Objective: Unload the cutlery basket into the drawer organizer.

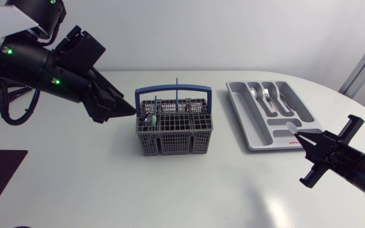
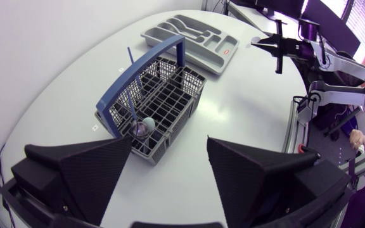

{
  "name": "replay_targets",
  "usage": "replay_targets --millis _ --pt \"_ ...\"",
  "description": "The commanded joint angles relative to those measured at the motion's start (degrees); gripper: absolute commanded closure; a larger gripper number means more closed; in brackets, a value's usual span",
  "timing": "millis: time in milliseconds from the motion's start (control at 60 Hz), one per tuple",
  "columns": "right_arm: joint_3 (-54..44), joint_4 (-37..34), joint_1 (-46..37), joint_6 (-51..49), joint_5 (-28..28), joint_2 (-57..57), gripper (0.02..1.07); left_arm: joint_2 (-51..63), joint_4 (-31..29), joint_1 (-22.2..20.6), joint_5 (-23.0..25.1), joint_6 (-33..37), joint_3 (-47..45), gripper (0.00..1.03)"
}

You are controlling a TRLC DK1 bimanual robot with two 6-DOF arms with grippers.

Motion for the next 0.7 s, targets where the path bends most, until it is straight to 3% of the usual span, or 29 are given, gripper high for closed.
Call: replay_targets --millis 0,200,683 --pt "-0.97 4.90 -3.66 -4.32 -2.29 7.08 1.01 0.63 -0.20 0.42 -0.17 -0.57 -1.59 0.04" --pt "3.69 12.81 -9.20 -8.89 -5.63 23.34 1.01 0.98 -0.38 0.77 -0.26 -0.49 -2.82 0.04" --pt "17.40 14.74 -12.54 -21.90 -3.78 44.44 1.01 3.09 -0.46 0.68 -0.26 -0.40 -2.82 0.04"
